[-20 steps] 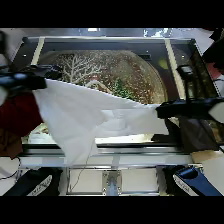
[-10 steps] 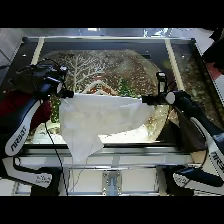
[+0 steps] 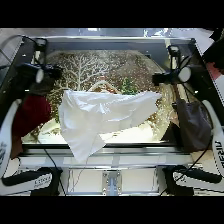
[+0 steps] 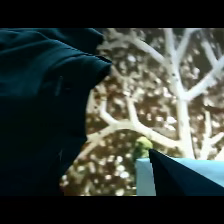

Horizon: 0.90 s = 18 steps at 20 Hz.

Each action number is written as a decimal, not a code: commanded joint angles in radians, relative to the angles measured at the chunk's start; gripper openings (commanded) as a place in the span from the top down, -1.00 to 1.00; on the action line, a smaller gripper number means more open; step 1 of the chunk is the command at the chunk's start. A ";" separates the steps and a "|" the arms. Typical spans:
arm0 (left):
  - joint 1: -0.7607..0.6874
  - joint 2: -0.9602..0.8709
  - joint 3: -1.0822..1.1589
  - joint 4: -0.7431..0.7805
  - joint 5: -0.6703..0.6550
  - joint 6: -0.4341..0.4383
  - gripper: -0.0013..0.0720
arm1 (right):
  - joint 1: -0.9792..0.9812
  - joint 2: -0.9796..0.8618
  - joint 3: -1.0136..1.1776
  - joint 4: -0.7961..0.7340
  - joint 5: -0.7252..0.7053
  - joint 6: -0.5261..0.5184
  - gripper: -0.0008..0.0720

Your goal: Fold the shirts.

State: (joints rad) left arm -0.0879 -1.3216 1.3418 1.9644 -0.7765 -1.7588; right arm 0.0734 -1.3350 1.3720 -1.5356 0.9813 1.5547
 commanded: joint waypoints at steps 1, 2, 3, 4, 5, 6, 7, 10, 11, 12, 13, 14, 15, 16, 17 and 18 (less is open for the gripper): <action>0.136 0.267 -0.075 0.032 -0.108 -0.008 -0.73 | -0.141 0.140 0.091 -0.128 0.374 -0.138 -0.21; 0.201 0.352 -0.148 0.019 -0.128 -0.008 -0.73 | -0.201 0.204 0.076 -0.117 0.383 -0.154 -0.21; 0.276 0.446 -0.250 -0.013 -0.148 -0.022 -0.73 | -0.270 0.277 0.043 -0.098 0.380 -0.162 -0.21; 0.344 0.531 -0.359 -0.053 -0.161 -0.049 -0.73 | -0.330 0.340 -0.003 -0.076 0.372 -0.163 -0.22; 0.410 0.620 -0.482 -0.110 -0.163 -0.077 -0.73 | -0.404 0.422 -0.092 -0.032 0.349 -0.170 -0.22; 0.460 0.692 -0.590 -0.173 -0.159 -0.086 -0.73 | -0.467 0.492 -0.191 0.012 0.318 -0.188 -0.22; 0.500 0.754 -0.688 -0.240 -0.159 -0.085 -0.73 | -0.525 0.556 -0.303 0.065 0.269 -0.187 -0.29; 0.541 0.798 -0.848 -0.527 -0.207 0.005 -0.73 | -0.670 0.638 -0.615 0.361 0.107 -0.181 -0.46; 0.541 0.772 -0.866 -0.638 -0.233 0.074 -0.73 | -0.703 0.609 -0.667 0.474 0.107 -0.210 -0.46; 0.541 0.725 -0.873 -0.746 -0.256 0.161 -0.73 | -0.721 0.568 -0.690 0.567 0.125 -0.264 -0.46; 0.541 0.672 -0.873 -0.820 -0.270 0.225 -0.73 | -0.728 0.519 -0.692 0.647 0.156 -0.311 -0.46; 0.541 0.610 -0.873 -0.891 -0.281 0.296 -0.73 | -0.728 0.469 -0.688 0.728 0.185 -0.353 -0.46; 0.541 0.554 -0.873 -0.951 -0.291 0.358 -0.73 | -0.727 0.427 -0.681 0.803 0.210 -0.388 -0.46; 0.541 0.498 -0.873 -0.983 -0.294 0.412 -0.73 | -0.727 0.400 -0.672 0.853 0.225 -0.406 -0.46; 0.543 0.452 -0.873 -0.984 -0.294 0.435 -0.68 | -0.727 0.385 -0.661 0.884 0.238 -0.419 -0.46; 0.555 0.407 -0.873 -0.985 -0.294 0.467 -0.53 | -0.727 0.381 -0.647 0.890 0.244 -0.424 -0.46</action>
State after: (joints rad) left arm 0.4515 -0.7959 0.4843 1.1175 -1.0435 -1.4479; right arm -0.6380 -0.9047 0.7269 -0.8162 1.1851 1.1992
